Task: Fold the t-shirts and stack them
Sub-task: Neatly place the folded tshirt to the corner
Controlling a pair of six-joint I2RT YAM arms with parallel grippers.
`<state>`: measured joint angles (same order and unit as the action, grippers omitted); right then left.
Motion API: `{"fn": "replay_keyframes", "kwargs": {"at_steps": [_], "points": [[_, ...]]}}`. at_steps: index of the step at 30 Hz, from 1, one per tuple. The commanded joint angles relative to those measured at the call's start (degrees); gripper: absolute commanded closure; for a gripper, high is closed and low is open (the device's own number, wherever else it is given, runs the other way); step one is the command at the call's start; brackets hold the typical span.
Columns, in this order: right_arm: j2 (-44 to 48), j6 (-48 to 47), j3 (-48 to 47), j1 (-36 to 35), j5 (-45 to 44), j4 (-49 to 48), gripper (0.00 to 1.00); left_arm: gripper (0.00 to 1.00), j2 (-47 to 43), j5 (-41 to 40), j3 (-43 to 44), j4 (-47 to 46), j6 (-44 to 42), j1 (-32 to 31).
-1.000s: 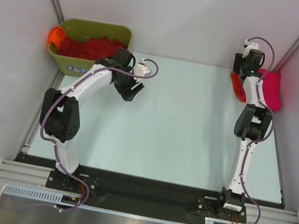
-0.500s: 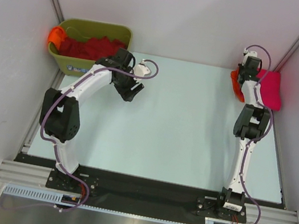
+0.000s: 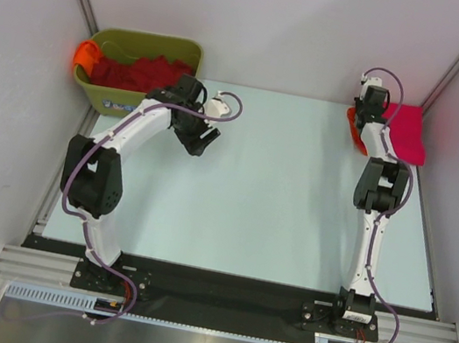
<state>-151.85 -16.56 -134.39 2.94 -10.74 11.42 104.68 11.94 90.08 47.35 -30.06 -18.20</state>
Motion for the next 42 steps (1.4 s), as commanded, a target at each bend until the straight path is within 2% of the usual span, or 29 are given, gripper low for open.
{"fn": "replay_keyframes", "kwargs": {"at_steps": [1,7,8,11,15,16,19,24,31,37,38,42], "points": [[3.67,0.82,0.44,-1.62,2.13,-0.79,1.0,0.26,-2.73,0.27,-0.78,-0.77,-1.22,0.62],[1.91,-0.23,-0.78,-1.71,3.54,1.4,0.98,0.26,-2.64,-0.17,-1.31,-0.86,-1.4,0.79],[1.56,0.03,-0.88,-1.54,3.45,1.85,0.76,0.26,-2.56,-0.08,-1.31,-0.95,-1.31,0.79],[2.35,1.61,-0.79,-0.92,6.85,3.43,0.4,0.26,-2.55,0.01,-0.96,-1.04,-1.22,0.79],[6.46,1.88,-0.7,-1.53,8.99,5.36,0.2,0.26,-2.82,-0.08,-0.52,-0.77,-0.96,0.88],[7.44,2.05,-0.53,-1.88,8.9,5.54,0.09,0.26,-2.99,0.09,-0.17,-0.77,-0.87,0.79],[12.69,5.73,0.44,-1.89,9.69,6.07,0.0,0.26,-4.22,0.36,0.01,-0.6,-0.17,0.79],[23.68,10.92,7.81,-1.45,8.03,6.16,0.0,0.25,-9.3,0.27,-2.71,-1.65,0.79,0.88],[42.84,19.88,28.89,-1.09,5.3,8.7,0.0,0.25,-18.01,-0.78,-10.44,-2.96,2.81,2.29],[61.04,28.67,54.55,-2.59,3.18,9.94,0.0,0.25,-29.87,-0.52,-23.88,-7.17,6.33,5.97],[63.67,29.82,61.11,-2.76,3.88,9.76,0.0,0.24,-31.63,-0.43,-25.82,-7.8,6.51,7.02],[76.23,35.62,73.35,-2.76,5.99,10.98,0.0,0.23,-41.13,-1.75,-35.91,-10.7,7.12,8.79]]}}
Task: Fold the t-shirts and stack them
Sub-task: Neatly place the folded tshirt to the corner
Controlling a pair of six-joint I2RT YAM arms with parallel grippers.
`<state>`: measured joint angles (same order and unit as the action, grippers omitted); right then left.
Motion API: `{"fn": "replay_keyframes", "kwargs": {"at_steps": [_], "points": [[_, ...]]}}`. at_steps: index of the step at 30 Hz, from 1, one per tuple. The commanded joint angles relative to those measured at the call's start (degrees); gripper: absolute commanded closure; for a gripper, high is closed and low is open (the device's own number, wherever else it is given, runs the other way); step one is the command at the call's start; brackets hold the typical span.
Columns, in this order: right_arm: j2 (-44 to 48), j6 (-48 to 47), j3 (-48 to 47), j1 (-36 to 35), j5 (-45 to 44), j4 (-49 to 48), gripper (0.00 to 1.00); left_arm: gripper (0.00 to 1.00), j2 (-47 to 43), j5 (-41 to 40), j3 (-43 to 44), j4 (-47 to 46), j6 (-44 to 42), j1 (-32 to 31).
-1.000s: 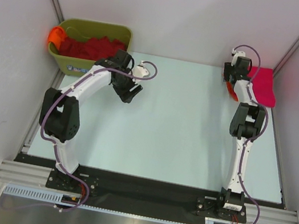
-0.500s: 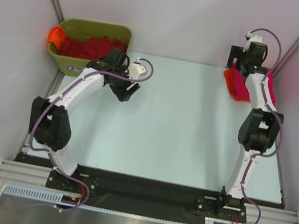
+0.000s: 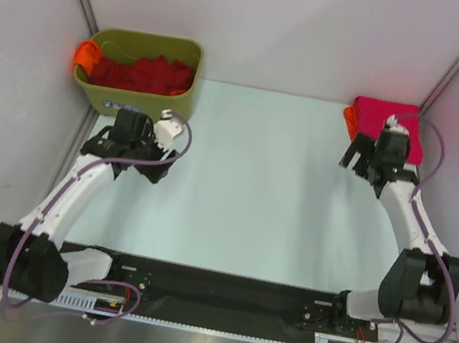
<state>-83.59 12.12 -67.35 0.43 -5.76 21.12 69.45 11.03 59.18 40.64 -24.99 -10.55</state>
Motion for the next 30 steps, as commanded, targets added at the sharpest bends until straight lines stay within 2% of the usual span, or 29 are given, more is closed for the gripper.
{"fn": "replay_keyframes", "kwargs": {"at_steps": [1,7,12,30], "points": [[9.83,7.82,8.53,-0.25,1.1,1.37,0.0,0.23,-7.12,-1.35,-6.43,-4.95,2.14,1.4],[20.29,12.4,17.94,-0.25,3.64,3.92,0.0,0.22,-13.9,-1.89,-13.73,-6.45,2.76,2.37],[23.56,14.69,22.61,-0.25,7.15,3.4,0.0,0.21,-18.29,-1.36,-17.16,-7.86,2.84,2.64],[28.13,13.72,24.2,-1.92,8.66,3.75,0.0,0.2,-19.7,1.45,-17.96,-7.95,3.02,3.25]]}}
